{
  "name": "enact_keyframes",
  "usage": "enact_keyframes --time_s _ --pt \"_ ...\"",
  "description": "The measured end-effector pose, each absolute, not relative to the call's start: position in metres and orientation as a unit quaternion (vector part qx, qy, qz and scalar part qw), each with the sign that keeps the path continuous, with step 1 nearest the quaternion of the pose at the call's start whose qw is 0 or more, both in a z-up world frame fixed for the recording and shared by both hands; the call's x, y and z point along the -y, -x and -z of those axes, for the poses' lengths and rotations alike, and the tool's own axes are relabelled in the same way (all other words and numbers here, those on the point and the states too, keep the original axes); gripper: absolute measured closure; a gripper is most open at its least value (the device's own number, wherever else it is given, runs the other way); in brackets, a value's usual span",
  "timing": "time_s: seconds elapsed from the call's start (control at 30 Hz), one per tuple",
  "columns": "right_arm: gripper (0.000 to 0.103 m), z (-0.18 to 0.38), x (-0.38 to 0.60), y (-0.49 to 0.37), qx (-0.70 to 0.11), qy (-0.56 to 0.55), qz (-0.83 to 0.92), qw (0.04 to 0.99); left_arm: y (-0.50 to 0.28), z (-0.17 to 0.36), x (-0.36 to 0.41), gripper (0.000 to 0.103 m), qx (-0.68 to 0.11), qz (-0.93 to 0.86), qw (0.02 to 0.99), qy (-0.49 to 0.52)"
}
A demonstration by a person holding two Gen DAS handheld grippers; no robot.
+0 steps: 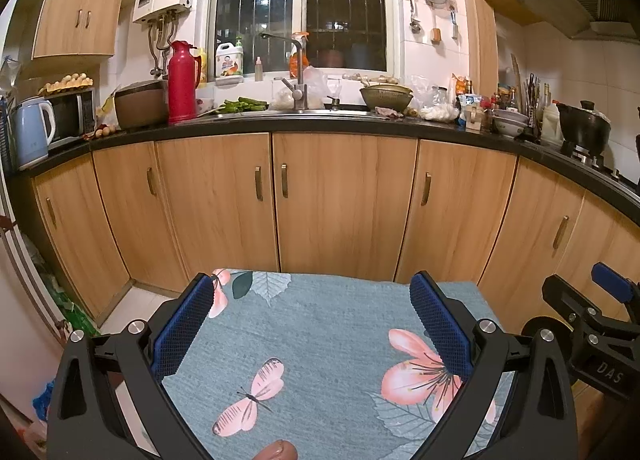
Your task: Collect trash
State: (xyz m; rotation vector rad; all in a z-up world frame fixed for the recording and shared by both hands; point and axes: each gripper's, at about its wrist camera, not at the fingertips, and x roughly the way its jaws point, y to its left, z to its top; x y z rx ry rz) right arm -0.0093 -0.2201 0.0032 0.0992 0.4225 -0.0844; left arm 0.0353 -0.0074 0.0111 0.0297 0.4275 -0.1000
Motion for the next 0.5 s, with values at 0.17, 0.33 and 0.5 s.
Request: enact_keyframes --time_s 0.17,0.33,0.5 --pt "0.003 -0.0036 0.2219 0.0103 -0.207 -0.051 0.048 0.976 -0.0349 -0.0119 0.0092 0.008 -0.211 0.058 0.976 -0.017" --pt "0.003 -0.0050 0.2241 0.0125 -0.206 -0.053 0.053 0.976 -0.0320 -0.0135 0.0111 0.008 -0.206 0.066 0.976 -0.017" --pt "0.003 -0.0071 0.2231 0.0142 -0.202 -0.050 0.054 0.977 -0.0288 -0.0166 0.0110 0.008 -0.195 0.049 0.979 -0.025"
